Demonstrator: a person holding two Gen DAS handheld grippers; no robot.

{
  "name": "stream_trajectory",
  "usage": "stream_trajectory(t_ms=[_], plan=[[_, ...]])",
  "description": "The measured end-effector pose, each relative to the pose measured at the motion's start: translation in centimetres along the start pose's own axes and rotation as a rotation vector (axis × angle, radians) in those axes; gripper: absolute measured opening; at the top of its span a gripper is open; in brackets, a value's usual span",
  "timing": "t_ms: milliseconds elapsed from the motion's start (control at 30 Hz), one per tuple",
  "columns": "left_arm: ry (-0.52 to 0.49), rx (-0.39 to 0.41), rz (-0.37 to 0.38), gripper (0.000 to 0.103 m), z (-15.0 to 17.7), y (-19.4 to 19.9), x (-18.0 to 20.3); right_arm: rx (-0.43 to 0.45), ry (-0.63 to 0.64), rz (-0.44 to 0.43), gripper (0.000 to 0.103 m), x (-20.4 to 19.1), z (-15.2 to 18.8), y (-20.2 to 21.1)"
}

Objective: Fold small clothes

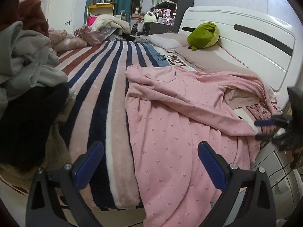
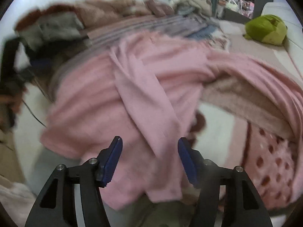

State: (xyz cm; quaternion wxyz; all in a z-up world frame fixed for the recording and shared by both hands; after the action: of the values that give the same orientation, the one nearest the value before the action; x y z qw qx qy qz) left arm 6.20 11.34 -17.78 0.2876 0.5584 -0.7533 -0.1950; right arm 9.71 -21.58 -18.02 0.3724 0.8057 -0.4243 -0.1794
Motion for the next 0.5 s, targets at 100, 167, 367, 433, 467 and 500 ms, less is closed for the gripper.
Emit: stream_trajectory(t_ms=[100,167,367,433,467,500], plan=[[0.01,-0.003,0.009,0.099,-0.1,-0.4,0.0,0.052,0.002,-0.044,0.058,-0.1,-2.3,-0.6],[0.012,-0.005,0.015,0.099,-0.2,-0.6,0.1,0.042,0.054,-0.057,0.057,-0.9,-3.5,-2.6],[0.02,-0.017,0.005,0.099,0.2,-0.6,-0.2,-0.064,0.167,-0.045,0.005,-2.8,-3.8,-6.9],[0.025,-0.021,0.003,0.099,0.5,-0.6,-0.4,-0.057,0.174,-0.074,0.003,-3.3,-3.5,-6.5],[0.029,-0.022,0.004,0.099,0.5,-0.5,-0.5,-0.055,0.175,-0.101,0.003,-3.5,-3.2,-6.0],[0.033,-0.024,0.006,0.099,0.6,-0.5,-0.6,-0.062,0.18,-0.132,0.002,-4.1,-2.7,-5.5]])
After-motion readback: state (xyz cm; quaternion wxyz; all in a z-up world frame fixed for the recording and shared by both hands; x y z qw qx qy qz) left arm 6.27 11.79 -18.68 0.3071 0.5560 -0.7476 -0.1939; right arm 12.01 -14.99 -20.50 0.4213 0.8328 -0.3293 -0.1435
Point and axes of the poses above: each gripper's, at about its wrist camera, not at the fingertips, and y roughly against the way its jaws point, x to its right, z to its underside, the point moved 2 cm from there along -y, roughly the way its jaws point, and after that the axes turned 9 degrees about z, right-handed, at the moved point
